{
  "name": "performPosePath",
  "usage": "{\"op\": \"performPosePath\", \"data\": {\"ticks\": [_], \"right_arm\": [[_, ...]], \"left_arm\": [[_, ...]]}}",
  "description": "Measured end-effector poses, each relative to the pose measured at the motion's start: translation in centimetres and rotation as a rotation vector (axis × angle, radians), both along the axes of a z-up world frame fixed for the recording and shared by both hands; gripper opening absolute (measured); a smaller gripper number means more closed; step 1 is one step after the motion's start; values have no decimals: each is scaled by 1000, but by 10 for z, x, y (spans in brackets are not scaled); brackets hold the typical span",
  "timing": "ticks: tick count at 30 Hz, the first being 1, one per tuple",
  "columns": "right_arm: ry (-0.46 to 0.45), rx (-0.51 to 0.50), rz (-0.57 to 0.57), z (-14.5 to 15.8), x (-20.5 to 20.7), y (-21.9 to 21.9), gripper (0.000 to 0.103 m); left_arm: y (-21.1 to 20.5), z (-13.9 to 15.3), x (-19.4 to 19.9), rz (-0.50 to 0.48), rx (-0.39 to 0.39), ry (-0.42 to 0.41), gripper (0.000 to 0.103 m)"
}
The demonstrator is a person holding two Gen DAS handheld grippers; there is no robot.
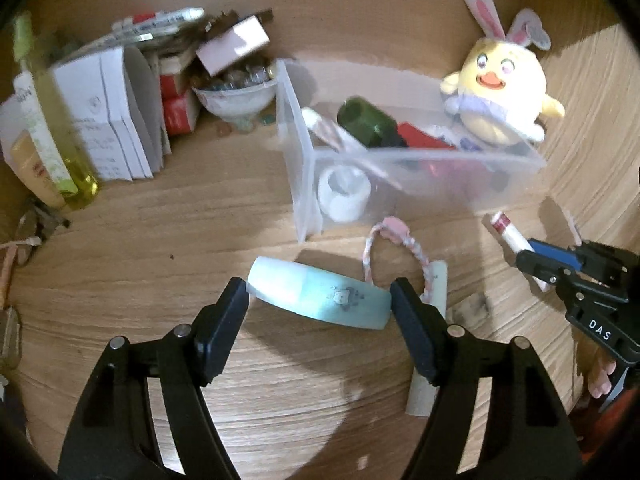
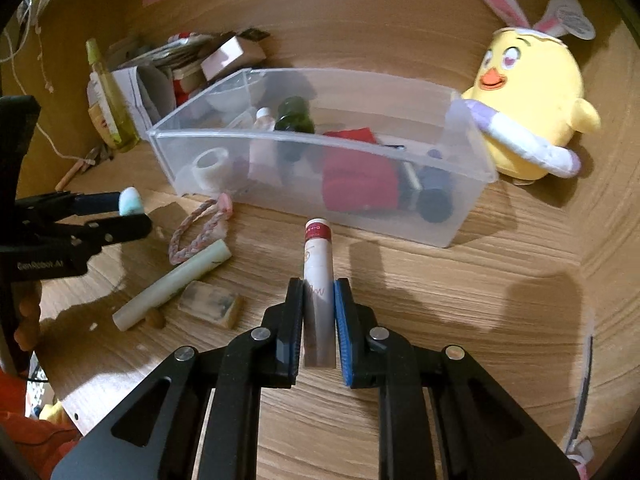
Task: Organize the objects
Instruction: 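Lift the mint-green tube with the left tool while the right tool carries the lipstick toward the box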
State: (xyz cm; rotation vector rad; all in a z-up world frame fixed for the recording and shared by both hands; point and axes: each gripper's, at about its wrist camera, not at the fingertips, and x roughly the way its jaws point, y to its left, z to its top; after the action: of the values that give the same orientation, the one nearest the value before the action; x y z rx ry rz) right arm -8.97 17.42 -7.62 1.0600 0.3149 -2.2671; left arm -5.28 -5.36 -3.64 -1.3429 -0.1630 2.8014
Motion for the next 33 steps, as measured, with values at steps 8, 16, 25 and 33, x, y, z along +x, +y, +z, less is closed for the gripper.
{"op": "performPosePath", "data": {"ticks": [8, 16, 25, 33], "right_arm": [[67, -38, -12, 24, 7, 9, 14], [121, -92, 0, 49, 13, 12, 14], [198, -130, 13, 74, 13, 4, 14], [154, -143, 9, 69, -6, -3, 14]], "left_arm": [[-1, 31, 1, 12, 16, 94, 73], [4, 52, -4, 9, 59, 161, 73], [15, 70, -13, -6, 76, 215, 73], [16, 81, -29, -6, 83, 238, 73]]}}
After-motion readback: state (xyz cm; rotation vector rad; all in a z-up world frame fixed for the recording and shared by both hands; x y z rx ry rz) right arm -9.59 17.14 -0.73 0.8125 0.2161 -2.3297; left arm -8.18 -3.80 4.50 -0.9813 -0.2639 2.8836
